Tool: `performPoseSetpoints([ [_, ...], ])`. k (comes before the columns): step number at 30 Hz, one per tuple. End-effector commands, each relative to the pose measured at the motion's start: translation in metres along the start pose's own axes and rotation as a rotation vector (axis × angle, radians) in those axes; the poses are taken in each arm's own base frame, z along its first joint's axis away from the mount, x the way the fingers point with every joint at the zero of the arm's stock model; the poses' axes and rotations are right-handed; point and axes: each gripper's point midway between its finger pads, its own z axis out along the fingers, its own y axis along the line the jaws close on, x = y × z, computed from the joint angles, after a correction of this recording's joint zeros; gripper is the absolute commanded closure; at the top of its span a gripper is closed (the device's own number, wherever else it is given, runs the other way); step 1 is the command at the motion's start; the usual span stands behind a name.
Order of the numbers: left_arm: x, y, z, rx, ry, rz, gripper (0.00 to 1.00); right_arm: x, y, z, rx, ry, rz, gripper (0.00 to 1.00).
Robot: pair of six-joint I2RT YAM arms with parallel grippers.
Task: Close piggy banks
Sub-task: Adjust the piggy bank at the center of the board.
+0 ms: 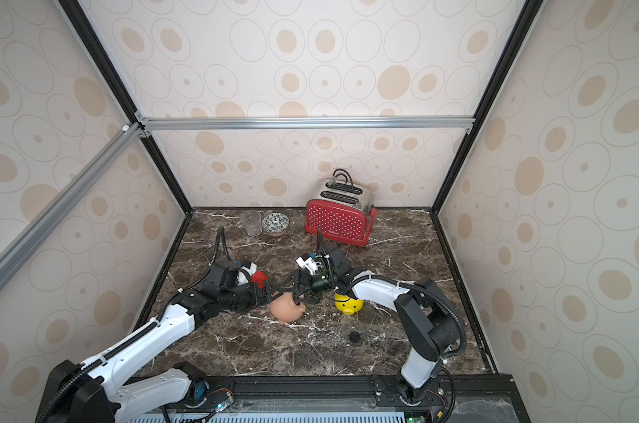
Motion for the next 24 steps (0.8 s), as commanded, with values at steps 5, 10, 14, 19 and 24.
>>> performPoseSetpoints([
  [5,-0.011,-0.044,-0.015,0.148,-0.027,0.086,0.01,0.007,-0.006,0.008,0.035,0.014,0.026,0.05],
  [10,-0.002,-0.046,-0.019,0.197,-0.021,0.074,0.01,0.009,-0.007,0.008,0.038,0.014,0.029,0.05],
  [14,0.007,-0.057,-0.018,0.291,0.011,0.059,0.01,0.010,-0.006,0.008,0.041,0.009,0.025,0.05],
  [19,0.016,-0.052,-0.018,0.305,0.015,0.043,0.03,0.012,-0.006,0.007,0.046,0.003,0.027,0.05],
  [24,0.015,-0.058,-0.021,0.368,-0.007,0.021,0.02,0.015,-0.005,0.007,0.044,-0.006,0.035,0.06],
])
